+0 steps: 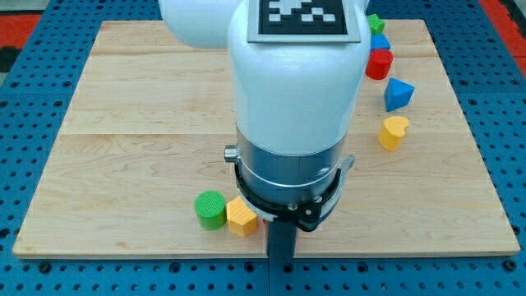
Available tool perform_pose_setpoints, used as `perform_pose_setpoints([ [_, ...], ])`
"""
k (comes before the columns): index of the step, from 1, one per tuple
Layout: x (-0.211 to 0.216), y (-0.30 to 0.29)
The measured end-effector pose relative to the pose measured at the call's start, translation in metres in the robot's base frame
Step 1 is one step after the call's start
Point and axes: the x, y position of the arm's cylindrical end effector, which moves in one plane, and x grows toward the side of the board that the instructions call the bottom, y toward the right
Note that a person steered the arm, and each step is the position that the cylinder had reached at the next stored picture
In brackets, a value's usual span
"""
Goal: Move your arm to the top right
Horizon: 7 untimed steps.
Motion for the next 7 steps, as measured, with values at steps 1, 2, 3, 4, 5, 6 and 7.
perform_pose_setpoints([
  [1, -0.001, 0.001],
  [2, -0.001, 0.032],
  [3, -0.002, 0.045],
  [4, -0.002, 0.045],
  [5, -0.002, 0.073],
  [6, -0.002, 0.115],
  [7, -0.002, 0.158],
])
